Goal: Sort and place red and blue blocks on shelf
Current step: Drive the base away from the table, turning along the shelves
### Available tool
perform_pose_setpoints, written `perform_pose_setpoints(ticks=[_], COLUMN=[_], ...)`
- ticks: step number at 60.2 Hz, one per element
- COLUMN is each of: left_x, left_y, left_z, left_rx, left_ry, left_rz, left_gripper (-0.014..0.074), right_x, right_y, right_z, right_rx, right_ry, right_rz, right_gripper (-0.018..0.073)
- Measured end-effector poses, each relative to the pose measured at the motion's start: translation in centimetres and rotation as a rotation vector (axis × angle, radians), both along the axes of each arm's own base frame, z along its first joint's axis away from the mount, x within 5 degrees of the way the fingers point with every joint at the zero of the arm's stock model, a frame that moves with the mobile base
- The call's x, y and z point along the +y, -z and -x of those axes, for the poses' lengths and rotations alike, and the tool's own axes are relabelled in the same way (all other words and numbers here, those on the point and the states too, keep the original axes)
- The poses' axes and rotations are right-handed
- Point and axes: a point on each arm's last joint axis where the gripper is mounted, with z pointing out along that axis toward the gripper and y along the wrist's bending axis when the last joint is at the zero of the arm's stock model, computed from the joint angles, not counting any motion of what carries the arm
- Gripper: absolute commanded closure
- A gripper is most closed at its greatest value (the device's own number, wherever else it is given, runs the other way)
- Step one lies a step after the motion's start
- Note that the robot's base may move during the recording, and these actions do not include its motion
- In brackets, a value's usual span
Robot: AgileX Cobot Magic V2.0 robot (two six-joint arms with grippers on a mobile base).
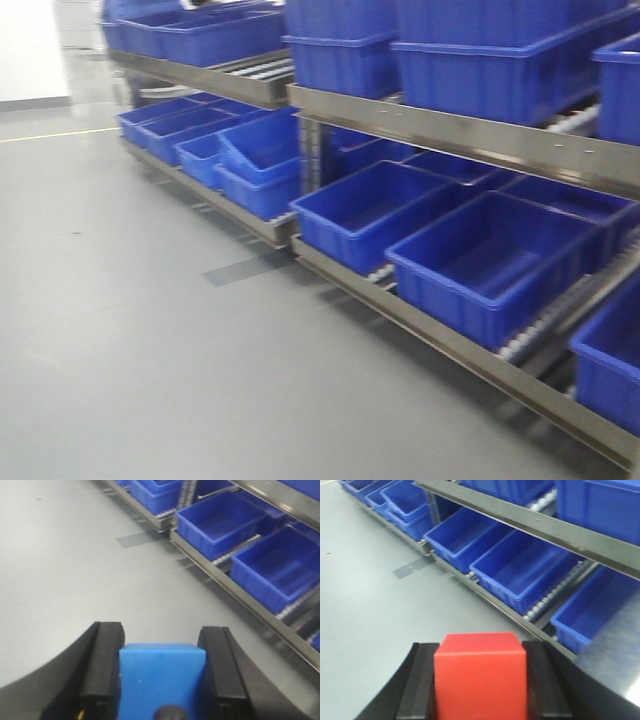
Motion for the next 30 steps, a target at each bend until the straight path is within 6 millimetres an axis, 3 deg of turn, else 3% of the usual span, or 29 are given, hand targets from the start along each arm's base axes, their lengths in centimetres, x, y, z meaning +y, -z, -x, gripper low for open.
perform_pose_setpoints(ticks=[30], left_x=[0.00], left_y=[0.00], left_z=[0.00], left_rx=[0.000], left_ry=[0.000], left_rz=[0.000], left_gripper=[0.0470], right_x=[0.00], right_y=[0.00], right_z=[0.00], right_rx=[0.000], right_ry=[0.000], right_rz=[0.000], right_gripper=[0.0497])
